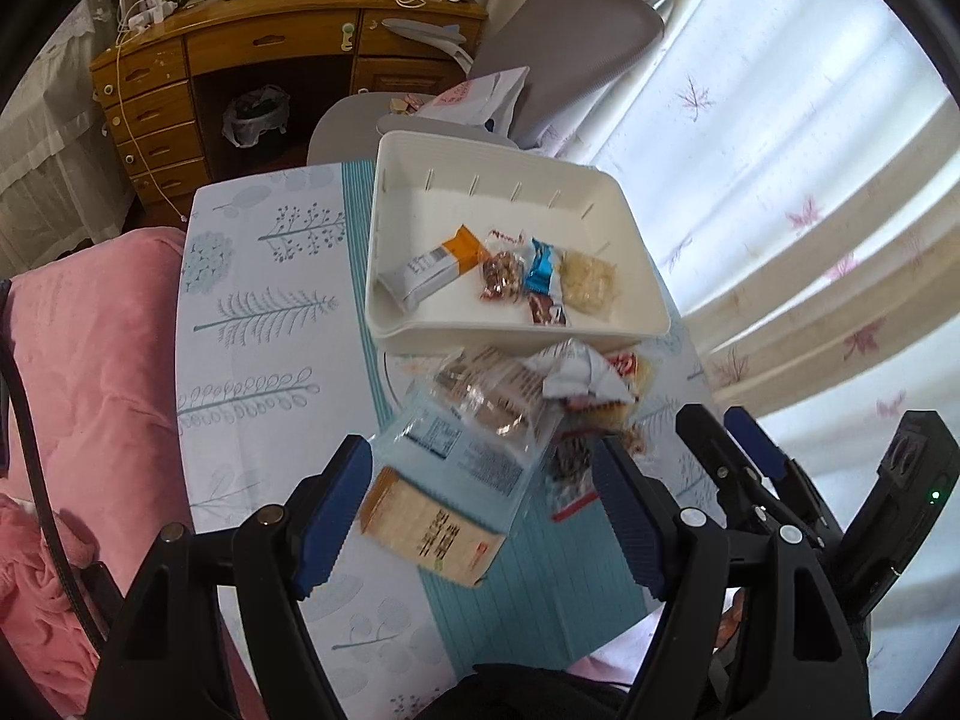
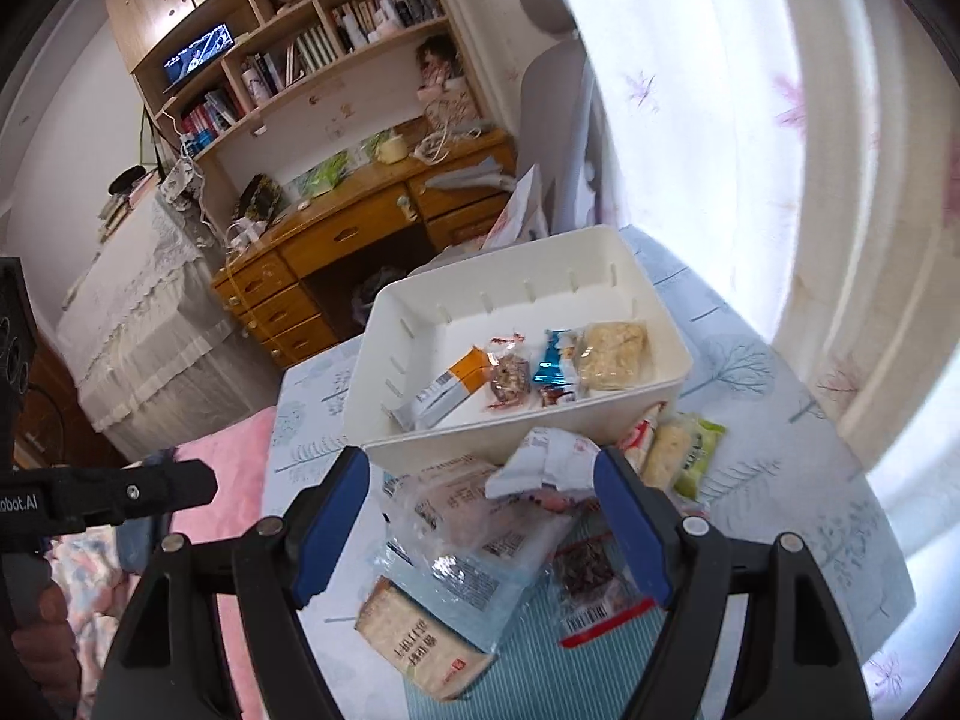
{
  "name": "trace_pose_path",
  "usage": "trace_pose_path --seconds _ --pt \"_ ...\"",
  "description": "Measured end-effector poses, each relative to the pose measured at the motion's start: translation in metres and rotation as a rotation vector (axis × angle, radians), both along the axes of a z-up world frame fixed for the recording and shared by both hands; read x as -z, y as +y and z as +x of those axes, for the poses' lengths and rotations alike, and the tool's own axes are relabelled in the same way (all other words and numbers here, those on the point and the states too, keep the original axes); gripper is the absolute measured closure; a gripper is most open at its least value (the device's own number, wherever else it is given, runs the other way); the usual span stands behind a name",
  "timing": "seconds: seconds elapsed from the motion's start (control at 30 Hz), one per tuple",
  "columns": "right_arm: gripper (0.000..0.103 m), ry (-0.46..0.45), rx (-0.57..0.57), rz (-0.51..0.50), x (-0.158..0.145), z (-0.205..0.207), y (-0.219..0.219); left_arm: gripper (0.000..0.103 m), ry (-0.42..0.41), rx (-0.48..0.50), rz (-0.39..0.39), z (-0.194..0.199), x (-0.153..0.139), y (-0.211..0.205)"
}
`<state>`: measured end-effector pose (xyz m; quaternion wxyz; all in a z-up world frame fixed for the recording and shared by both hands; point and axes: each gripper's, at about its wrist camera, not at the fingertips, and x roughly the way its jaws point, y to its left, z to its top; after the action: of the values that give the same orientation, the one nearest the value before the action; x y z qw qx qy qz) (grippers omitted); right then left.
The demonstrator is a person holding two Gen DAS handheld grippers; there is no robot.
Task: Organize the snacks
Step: 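Withdraw both open tools from the basket toward the snack pile, then grasp the beige biscuit packet with the left tool while the right tool grasps a nut packet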
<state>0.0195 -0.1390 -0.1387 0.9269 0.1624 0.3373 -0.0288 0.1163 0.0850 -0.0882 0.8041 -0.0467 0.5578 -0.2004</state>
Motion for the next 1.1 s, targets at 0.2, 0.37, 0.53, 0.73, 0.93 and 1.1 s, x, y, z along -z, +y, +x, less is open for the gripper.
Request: trace_pose_path --seconds 0.2,0.37,0.53,0.73,0.93,1.1 --pt "0.025 0.007 0.006 -0.035 0.003 -0.037 0.016 0.028 0.038 0.035 0.006 -0.023 0.016 0.008" --pt "0.025 0.021 -0.020 -0.063 0.010 -0.060 0.022 0.028 0.106 0.057 0.033 -0.037 0.042 0.002" --pt "0.025 0.041 -0.053 -0.113 0.020 -0.071 0.019 0.028 0.199 0.043 0.069 -0.040 0.072 -0.011" --pt "0.025 0.099 -0.061 -0.127 0.042 -0.070 0.008 0.028 0.340 -0.010 0.134 -0.040 0.113 -0.021" --pt "0.025 0.155 -0.088 -0.138 0.062 -0.060 -0.005 0.028 0.439 -0.141 0.149 -0.032 0.151 -0.020" --pt "0.025 0.187 -0.118 -0.144 0.073 -0.047 -0.015 0.028 0.490 -0.282 0.084 -0.028 0.178 -0.010"
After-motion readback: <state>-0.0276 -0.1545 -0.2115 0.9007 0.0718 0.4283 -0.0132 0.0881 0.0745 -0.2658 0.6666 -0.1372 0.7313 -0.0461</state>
